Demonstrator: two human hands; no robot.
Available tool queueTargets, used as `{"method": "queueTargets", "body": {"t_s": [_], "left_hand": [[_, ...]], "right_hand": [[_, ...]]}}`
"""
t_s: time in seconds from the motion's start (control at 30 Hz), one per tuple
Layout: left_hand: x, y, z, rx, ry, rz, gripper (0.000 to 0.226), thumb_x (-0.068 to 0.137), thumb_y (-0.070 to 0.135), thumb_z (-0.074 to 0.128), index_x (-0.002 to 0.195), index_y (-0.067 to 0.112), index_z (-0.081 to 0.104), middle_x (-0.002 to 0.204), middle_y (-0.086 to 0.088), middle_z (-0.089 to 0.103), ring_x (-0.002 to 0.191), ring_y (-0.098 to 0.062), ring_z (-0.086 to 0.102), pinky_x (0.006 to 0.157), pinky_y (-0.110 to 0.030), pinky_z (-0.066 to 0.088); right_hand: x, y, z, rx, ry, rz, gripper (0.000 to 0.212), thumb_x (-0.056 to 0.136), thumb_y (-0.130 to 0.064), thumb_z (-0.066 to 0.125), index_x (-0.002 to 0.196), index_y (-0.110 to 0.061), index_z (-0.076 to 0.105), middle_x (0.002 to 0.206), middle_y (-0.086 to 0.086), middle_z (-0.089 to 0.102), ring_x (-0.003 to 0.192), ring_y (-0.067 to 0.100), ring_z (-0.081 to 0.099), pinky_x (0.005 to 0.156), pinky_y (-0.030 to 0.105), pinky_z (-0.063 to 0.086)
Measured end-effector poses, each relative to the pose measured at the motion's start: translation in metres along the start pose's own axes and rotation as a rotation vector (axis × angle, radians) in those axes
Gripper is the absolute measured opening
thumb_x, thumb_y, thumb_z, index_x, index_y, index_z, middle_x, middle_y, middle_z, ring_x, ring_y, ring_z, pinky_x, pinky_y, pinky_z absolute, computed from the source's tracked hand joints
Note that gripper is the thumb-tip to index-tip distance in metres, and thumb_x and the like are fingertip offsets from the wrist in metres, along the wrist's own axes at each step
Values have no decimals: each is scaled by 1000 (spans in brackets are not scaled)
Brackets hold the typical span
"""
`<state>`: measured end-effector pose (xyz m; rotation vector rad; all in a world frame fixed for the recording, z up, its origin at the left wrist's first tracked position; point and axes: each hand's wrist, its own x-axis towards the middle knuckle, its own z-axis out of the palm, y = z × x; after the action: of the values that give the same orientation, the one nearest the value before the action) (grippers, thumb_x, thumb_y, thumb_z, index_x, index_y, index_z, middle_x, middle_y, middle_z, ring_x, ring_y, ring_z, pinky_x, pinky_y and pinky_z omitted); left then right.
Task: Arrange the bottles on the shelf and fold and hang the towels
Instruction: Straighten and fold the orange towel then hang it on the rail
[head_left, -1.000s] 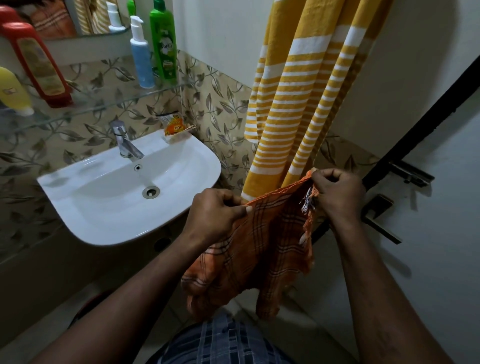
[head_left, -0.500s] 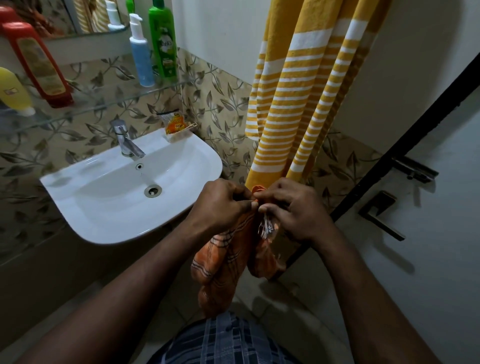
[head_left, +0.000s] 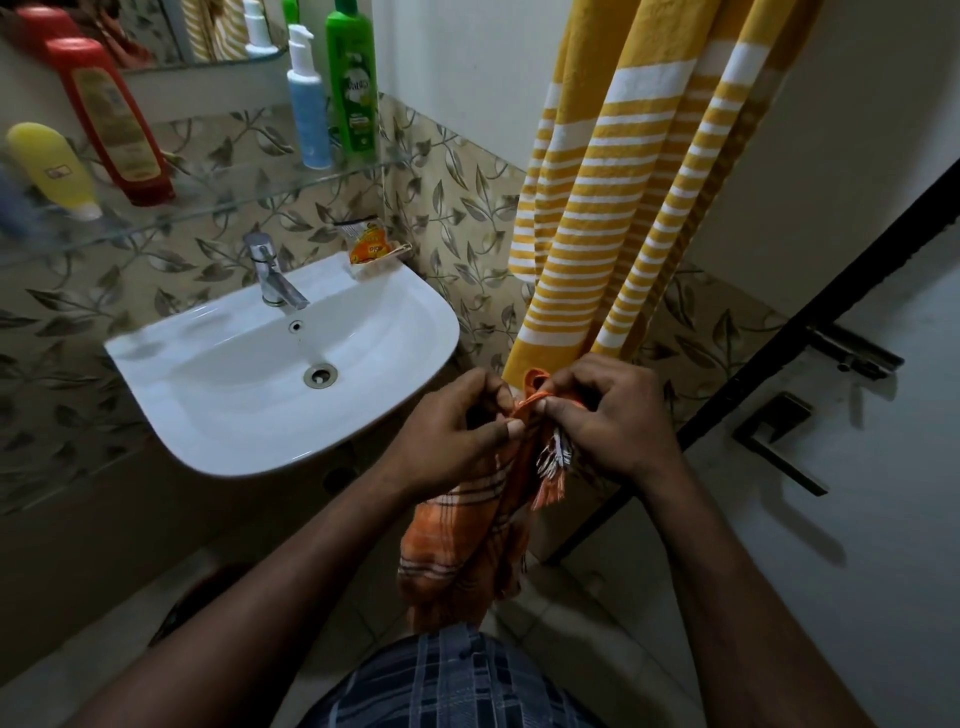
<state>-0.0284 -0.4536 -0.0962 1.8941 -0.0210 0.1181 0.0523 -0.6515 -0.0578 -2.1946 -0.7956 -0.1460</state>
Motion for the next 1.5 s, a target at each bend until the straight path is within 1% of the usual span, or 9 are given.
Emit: {"method": "queueTargets", "body": {"t_s": [0.3,0.5,0.67,0.83,0.97,1.07,1.33,1.43,1.5], "left_hand": [[-20,-22,25,55,-90,38,16,95,32,73,99,30,57,95,10,67,83,-13,67,72,-38,55],[-25,-22,41,93,59,-6,26,89,25,81,102,33,60,102,13,71,89,-4,71,72,-25,58],[-22,-16,55,91,58,-74,28,88,27,82,103,35,60,105,13,71,86,2,70,71,-22,60],[-16,-14,69,209,63,23,26,90,30,79,114,26,70,119,12,67,102,-6,67,87,-38,61],[-7,-15,79,449,45,154,41,91,17,76,132,18,71,142,6,63,127,-11,61,105,-31,53],[-2,-16,78,467,37,160,32,96,20,70,128,19,73,135,6,67,118,-7,64,94,-19,52],[-3,-24,56,599,313,196,15,88,25,82,101,17,82,95,2,73,86,-16,63,70,-26,39],[-2,-26,39,497,321,198,17,85,33,85,93,18,82,84,7,69,76,-10,61,62,-27,46],[-3,-24,28,374,283,190,17,82,35,87,89,21,81,81,13,67,71,-3,63,62,-14,47]], "right_hand": [[8,3,-16,156,263,210,9,81,-17,85,79,-19,77,88,-11,74,80,4,69,69,15,51],[10,4,-18,231,377,338,7,83,-22,83,78,-21,77,82,-4,78,79,17,75,74,41,64],[13,-2,-22,249,430,371,9,80,-27,83,74,-24,76,76,-6,77,74,16,76,72,46,65],[18,-6,-26,257,466,404,13,80,-26,83,71,-27,74,74,-7,77,73,17,76,72,47,65],[18,-8,-28,252,475,419,12,81,-26,84,73,-25,75,74,-6,77,72,15,76,70,44,65],[16,-8,-35,230,499,434,10,82,-25,84,75,-22,76,74,-6,77,70,11,75,68,38,64],[11,7,-50,181,546,451,12,81,-24,84,72,-24,76,73,-6,76,70,10,74,68,35,64],[7,13,-55,118,545,459,15,81,-27,84,69,-30,74,73,-11,75,71,5,73,69,31,62],[6,16,-57,84,541,464,16,81,-27,83,69,-31,74,73,-13,75,71,2,72,70,30,61]]}}
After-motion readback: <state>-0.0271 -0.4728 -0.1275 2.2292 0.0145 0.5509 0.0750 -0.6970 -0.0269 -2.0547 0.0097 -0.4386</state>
